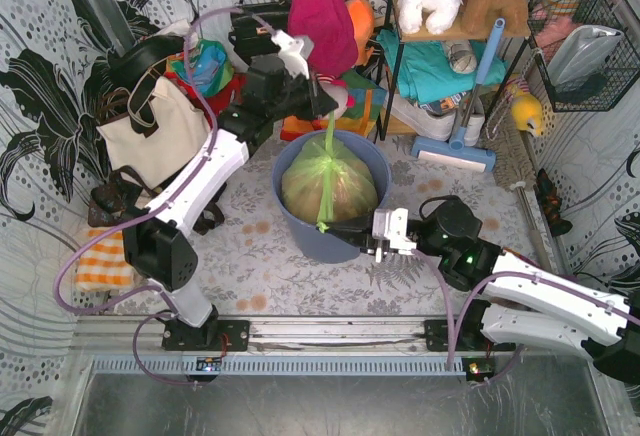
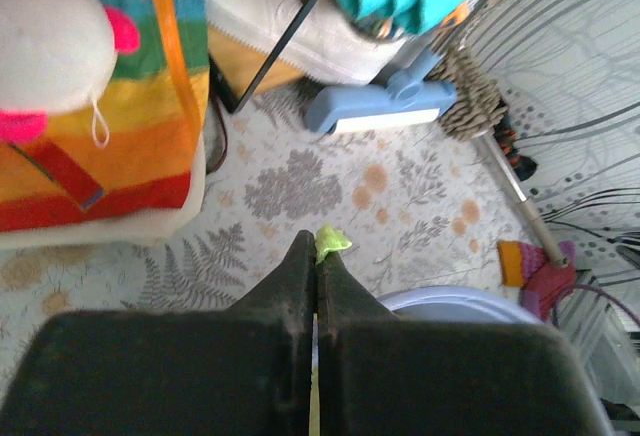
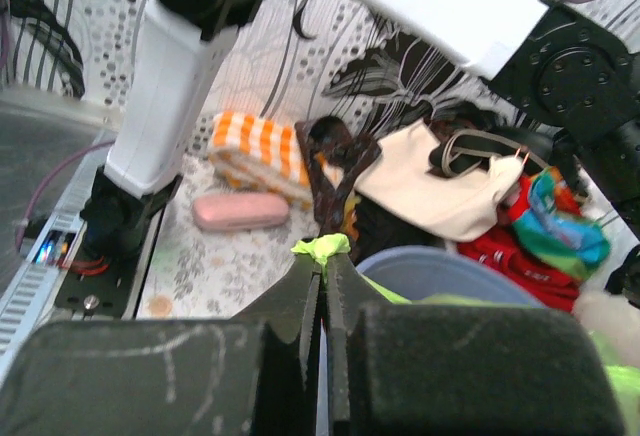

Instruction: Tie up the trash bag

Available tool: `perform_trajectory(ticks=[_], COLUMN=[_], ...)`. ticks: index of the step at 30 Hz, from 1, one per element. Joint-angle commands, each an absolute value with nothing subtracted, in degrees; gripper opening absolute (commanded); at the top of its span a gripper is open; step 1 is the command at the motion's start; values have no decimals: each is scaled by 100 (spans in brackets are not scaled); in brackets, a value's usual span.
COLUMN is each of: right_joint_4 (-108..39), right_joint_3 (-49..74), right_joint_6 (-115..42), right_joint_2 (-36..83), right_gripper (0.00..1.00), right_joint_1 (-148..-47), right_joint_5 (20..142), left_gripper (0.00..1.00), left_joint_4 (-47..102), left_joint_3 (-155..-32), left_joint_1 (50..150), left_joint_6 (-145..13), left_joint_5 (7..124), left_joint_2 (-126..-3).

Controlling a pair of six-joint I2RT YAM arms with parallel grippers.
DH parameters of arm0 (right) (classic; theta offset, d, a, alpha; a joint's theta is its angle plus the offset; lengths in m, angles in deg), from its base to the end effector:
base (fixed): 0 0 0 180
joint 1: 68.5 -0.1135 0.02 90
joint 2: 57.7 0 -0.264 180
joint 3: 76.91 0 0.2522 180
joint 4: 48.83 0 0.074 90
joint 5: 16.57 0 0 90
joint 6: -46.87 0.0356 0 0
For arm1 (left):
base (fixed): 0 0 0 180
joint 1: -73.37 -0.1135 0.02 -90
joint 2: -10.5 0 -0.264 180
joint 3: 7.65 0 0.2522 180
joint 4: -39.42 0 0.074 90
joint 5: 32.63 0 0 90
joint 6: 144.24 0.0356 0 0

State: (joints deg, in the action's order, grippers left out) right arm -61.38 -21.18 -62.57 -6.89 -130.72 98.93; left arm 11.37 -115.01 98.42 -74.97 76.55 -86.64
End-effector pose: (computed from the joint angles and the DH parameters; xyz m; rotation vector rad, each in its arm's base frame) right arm 0.0823 0.1891 0.3716 -1.1470 0.7175 0.9151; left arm 0.3606 -0.1814 0.3872 0.3121 1.9314 -0.8527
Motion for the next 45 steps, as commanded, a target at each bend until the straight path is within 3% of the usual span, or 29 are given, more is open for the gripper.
perform_trajectory(ticks=[1,7,14,19,29,40,45], right_joint_4=[-6414,-6387,-6831,-6655,-6118,-6643,-6573], right_joint_3=[-1482,-1738,-2666,-2644,-1559,-2915,-2935], right_joint_6=[-5999,-5937,-5149,-4924,-5306,-4279,-4192], right_joint_2=[-824,-962,-1074,-1153,-948,-987,-1013], right_gripper=[0,0,0,0,0,0,0], right_joint_1=[-13131,-13134,-13131,-13133,-13130,-13134,-13133], right_joint_5=[10538,10321,10272,10631,10908,10976,11081], left_gripper=[0,0,0,0,0,0,0], left_joint_4=[1511,2117,2601,2158,1997,2630,2595], left_joint_3=[-12453,-11824,-10375,-10809,-12087,-10716,-10799], left_joint_1=[9784,9797,9796,9791,9793,9788,9785], left_joint_6=[-7411,-7703,-7685,-7418,-7529,-7456,-7349], left_joint_5=[7710,8198,7883,7479,7849,7378,7194], left_joint_2=[-8519,-8193,-8046,-8305,-8396,-8390,-8503])
